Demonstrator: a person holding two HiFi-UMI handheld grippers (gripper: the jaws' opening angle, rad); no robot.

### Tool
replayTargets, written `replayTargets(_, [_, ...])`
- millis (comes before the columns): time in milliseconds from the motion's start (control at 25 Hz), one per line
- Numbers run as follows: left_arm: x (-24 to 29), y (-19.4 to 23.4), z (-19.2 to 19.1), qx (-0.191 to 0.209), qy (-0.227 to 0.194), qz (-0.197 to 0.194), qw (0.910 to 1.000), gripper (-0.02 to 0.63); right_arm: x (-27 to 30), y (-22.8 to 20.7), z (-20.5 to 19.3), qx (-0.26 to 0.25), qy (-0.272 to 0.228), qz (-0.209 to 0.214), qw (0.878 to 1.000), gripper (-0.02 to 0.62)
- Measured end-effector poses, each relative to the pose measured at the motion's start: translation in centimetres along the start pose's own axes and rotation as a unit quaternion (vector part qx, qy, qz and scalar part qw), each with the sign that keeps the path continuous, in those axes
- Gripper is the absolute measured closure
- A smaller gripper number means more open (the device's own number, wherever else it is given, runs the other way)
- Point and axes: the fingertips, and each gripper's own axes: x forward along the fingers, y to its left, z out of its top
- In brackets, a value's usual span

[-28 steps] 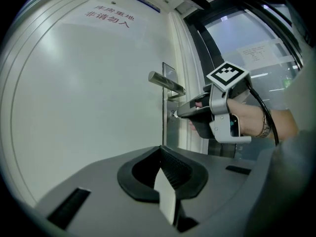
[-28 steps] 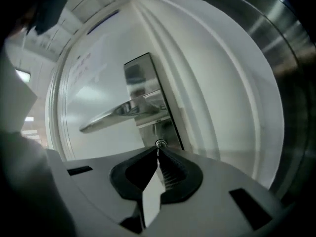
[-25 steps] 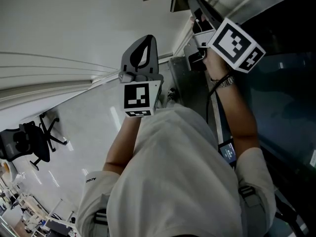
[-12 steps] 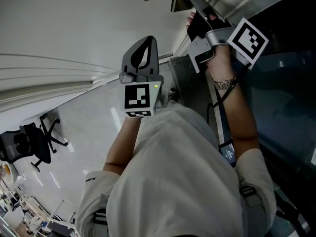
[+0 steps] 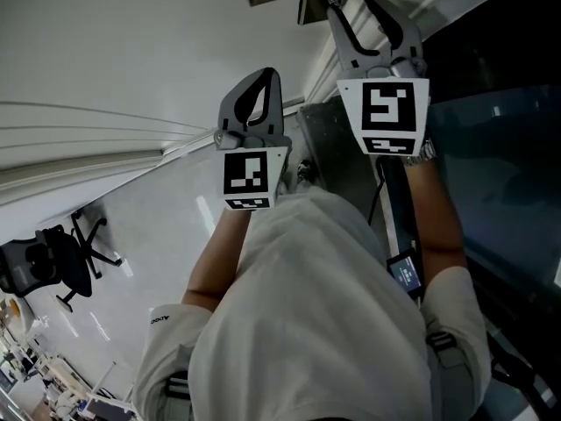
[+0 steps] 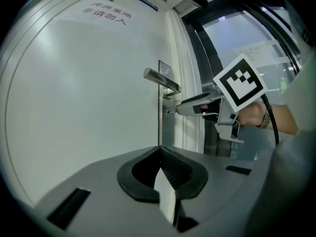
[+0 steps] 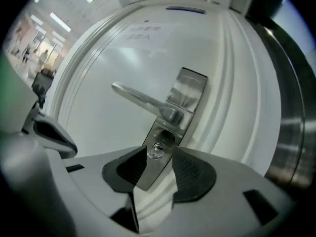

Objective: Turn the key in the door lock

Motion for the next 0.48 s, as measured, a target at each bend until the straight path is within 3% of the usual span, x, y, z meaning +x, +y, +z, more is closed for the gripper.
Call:
replayTargets(120, [0.0,-0.2,0.0,0.002,0.000,-0.002,1.0000,0.597,0.2,0.6,-0.5,-0.119,0.024,-0.020,0.992,0.440])
replayTargets(280, [-0.2,-0.2,0.0,0.003,0.000,-0.003,1.0000,0.597,0.6,1.1,-0.8,-0.231,0.039,-0.054,0.971,0.442])
replayTargets(440, [-0.5,-0.2,0.0,0.004,0.000,-0.003,1.0000,0.597,1.4,1.4,-1.2,-0.284,0.058,-0.069,0.955,0.445])
replayTargets(480, [-0.5,-0.2,0.1,0.004,-0.001,-0.003,1.0000,0.597,1.5,1.4,-1.2,-0.285,0.061,-0.071,0.954,0.483])
